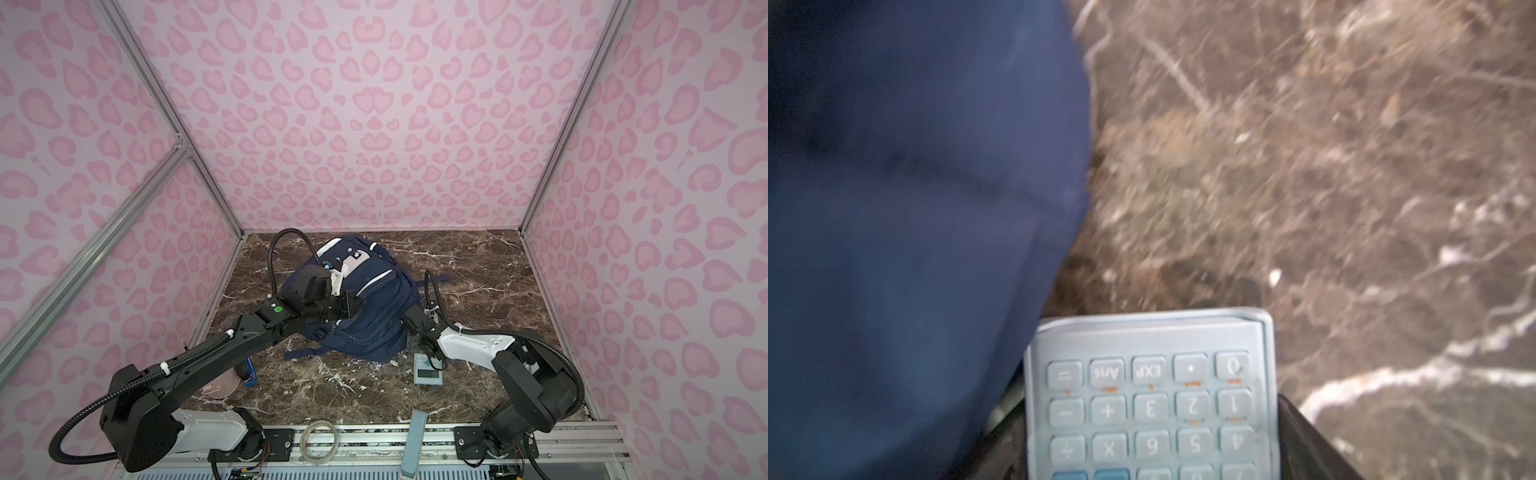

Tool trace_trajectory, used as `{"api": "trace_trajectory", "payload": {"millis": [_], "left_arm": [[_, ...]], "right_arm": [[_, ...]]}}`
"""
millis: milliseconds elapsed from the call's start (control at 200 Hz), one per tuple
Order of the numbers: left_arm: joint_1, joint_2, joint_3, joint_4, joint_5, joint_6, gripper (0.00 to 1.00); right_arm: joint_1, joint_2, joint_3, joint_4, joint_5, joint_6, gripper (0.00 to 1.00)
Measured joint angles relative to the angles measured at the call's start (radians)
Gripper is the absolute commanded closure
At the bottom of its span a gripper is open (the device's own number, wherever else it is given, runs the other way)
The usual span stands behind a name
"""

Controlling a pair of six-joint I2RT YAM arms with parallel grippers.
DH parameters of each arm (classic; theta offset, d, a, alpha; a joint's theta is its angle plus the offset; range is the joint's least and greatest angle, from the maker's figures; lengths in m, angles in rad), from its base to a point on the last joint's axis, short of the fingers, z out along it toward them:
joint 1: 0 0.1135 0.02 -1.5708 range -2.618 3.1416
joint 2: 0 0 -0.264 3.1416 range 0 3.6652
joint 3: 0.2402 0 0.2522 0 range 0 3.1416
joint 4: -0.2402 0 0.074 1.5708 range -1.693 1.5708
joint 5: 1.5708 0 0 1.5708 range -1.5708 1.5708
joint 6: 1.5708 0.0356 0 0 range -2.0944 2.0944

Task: Pack the student bag
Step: 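Grasp the light-blue calculator on the table with right gripper, then lift the calculator toward the opened front pocket with right gripper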

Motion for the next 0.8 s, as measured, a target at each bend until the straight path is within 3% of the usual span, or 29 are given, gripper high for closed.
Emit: {"api": "trace_trajectory", "payload": {"millis": [235, 580, 800], "left_arm": [[0.019, 0.063, -0.023, 0.120, 0.076, -0.068, 0.97], [0.031, 0.207, 0.016, 0.253, 0.177, -0.121, 0.97], [0.031, 0.214, 0.009, 0.279, 0.192, -0.138, 0.97]], "right_arm": [[-0.085, -0.019, 0.024, -0.035, -0.013, -0.056, 0.32], [-0.147, -0.292, -0.041, -0.148, -0.102, -0.109, 0.34], [-0.183, -0.216, -0.052, -0.137, -0.140, -0.135, 0.35]]}}
